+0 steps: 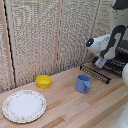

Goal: Kindly employ your clamp to softly take hold of the bread. Delicately rest it on the oven pan, verifying that it is even on the surface. Using your clamp and attentiveness, smoothly glide the pan into the oven and along the appropriate brackets, securing it in position.

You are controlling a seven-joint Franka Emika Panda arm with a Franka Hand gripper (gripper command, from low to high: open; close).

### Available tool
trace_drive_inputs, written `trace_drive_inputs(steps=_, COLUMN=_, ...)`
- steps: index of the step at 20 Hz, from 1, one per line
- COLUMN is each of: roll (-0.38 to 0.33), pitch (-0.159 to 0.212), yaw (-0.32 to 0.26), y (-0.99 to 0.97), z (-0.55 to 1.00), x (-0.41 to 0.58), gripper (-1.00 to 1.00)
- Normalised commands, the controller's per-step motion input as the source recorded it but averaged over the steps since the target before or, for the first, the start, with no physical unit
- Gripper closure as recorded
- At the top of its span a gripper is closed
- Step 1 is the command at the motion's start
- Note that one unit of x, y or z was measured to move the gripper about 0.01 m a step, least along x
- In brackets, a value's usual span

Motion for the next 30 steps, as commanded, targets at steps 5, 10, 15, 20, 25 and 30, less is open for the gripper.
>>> trace_drive_inputs(steps=5, roll=0.006, pitch=-0.025, yaw=0.0, y=-1.0, z=0.0, x=-0.078, gripper=1.0)
trace_drive_inputs(steps=10, roll=0.003, pitch=-0.024, yaw=0.0, y=-1.0, z=0.0, x=-0.067, gripper=1.0)
trace_drive_inputs(steps=15, roll=0.015, pitch=-0.019, yaw=0.0, y=-0.71, z=0.0, x=-0.002, gripper=-1.0)
trace_drive_inputs(steps=20, roll=-0.052, pitch=-0.05, yaw=0.0, y=-0.97, z=0.02, x=-0.007, gripper=-1.0)
trace_drive_inputs(steps=25, roll=0.021, pitch=-0.016, yaw=0.01, y=-0.38, z=0.2, x=0.074, gripper=-1.0)
trace_drive_inputs(steps=30, roll=0.011, pitch=0.006, yaw=-0.002, y=-0.2, z=0.34, x=0.115, gripper=-1.0)
